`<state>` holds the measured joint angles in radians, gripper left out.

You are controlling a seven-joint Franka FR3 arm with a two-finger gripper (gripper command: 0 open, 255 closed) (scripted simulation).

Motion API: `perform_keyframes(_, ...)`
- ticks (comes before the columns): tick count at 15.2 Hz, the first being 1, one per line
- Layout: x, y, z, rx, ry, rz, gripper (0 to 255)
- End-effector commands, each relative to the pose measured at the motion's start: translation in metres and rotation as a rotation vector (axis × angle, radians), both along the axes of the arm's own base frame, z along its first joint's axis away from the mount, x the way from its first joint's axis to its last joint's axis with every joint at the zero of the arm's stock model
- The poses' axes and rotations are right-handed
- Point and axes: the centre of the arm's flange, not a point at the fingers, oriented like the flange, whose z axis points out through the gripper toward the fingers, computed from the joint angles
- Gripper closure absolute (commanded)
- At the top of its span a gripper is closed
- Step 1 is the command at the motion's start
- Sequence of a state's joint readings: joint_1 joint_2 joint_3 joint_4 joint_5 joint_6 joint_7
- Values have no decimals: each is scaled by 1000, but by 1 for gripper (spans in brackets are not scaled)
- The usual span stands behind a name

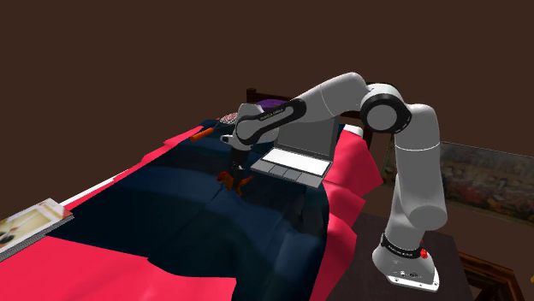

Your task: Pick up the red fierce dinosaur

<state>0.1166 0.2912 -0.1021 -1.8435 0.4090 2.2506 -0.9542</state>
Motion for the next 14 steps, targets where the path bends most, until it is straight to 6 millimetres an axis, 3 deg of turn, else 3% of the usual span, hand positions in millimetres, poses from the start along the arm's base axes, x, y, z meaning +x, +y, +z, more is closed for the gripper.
perform_keyframes(1,0,0,-1,0,0,0,255)
perform_keyframes(8,0,0,0,0,0,0,255)
perform_keyframes(14,0,0,32,0,0,0,255)
